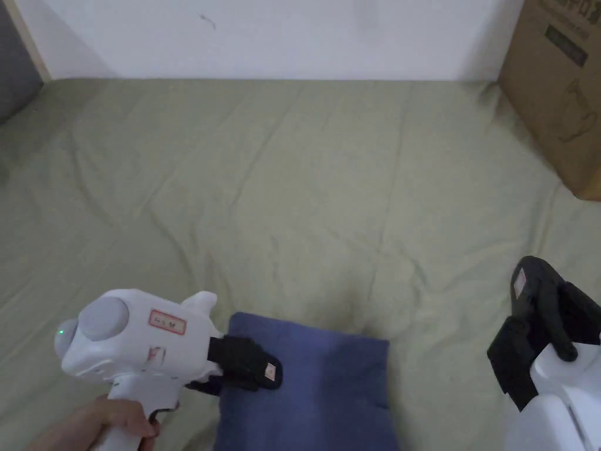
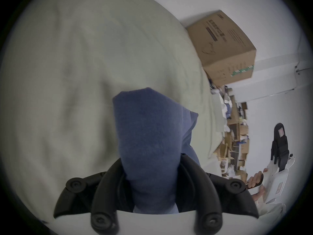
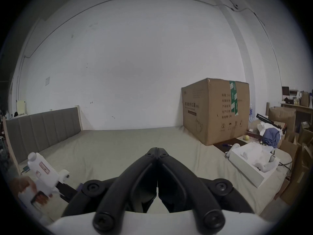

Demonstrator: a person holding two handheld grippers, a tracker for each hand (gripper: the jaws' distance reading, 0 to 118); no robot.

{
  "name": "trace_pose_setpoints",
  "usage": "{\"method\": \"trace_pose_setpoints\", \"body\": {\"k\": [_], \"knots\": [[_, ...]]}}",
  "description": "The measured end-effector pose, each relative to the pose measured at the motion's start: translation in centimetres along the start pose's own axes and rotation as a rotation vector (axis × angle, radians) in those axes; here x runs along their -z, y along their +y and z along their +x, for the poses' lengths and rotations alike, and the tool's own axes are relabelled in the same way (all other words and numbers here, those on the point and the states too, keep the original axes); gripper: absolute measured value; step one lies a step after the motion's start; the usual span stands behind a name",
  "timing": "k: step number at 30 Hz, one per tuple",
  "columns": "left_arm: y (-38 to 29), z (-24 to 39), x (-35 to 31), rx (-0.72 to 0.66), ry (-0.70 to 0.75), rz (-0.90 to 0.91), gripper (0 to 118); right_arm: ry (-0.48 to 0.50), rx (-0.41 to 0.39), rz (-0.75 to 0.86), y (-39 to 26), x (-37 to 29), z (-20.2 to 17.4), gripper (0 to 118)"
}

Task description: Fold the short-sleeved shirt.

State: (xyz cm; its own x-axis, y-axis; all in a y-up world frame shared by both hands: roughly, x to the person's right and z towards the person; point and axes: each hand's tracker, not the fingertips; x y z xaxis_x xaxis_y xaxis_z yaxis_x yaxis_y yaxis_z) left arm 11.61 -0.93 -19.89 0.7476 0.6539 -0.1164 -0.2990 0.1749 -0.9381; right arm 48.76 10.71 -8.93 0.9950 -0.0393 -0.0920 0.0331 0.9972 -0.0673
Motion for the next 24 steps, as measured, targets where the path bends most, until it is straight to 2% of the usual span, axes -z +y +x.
{"method": "trace_pose_setpoints", "body": {"k": [5, 8, 12, 15, 20, 22, 24], "knots": [[3.0, -6.8, -8.2, -0.038, 0.220, 0.046, 31, -0.001, 0.013, 0.014, 0.6, 0.2, -3.1, 0], [4.9, -10.7, -12.5, -0.054, 0.382, 0.060, 31, 0.002, -0.022, 0.003, 1.2, 1.0, -4.9, 0], [7.1, -14.1, -16.5, -0.011, 0.708, 0.068, 31, 0.003, -0.016, -0.028, 1.2, 1.9, -6.4, 0], [8.1, -15.8, -17.5, 0.024, 0.925, 0.078, 31, 0.008, -0.023, -0.055, 0.9, 2.5, -7.3, 0], [9.9, -19.8, -17.0, 0.113, 1.101, 0.083, 30, 0.023, -0.051, -0.103, 0.3, 2.9, -8.4, 0], [10.0, -20.0, -16.2, 0.181, 1.278, 0.082, 30, 0.031, -0.074, -0.112, 0.2, 3.0, -8.7, 0], [9.6, -18.9, -16.4, 0.195, 1.354, 0.092, 30, 0.032, -0.087, -0.116, 0.2, 3.2, -8.9, 0]]}}
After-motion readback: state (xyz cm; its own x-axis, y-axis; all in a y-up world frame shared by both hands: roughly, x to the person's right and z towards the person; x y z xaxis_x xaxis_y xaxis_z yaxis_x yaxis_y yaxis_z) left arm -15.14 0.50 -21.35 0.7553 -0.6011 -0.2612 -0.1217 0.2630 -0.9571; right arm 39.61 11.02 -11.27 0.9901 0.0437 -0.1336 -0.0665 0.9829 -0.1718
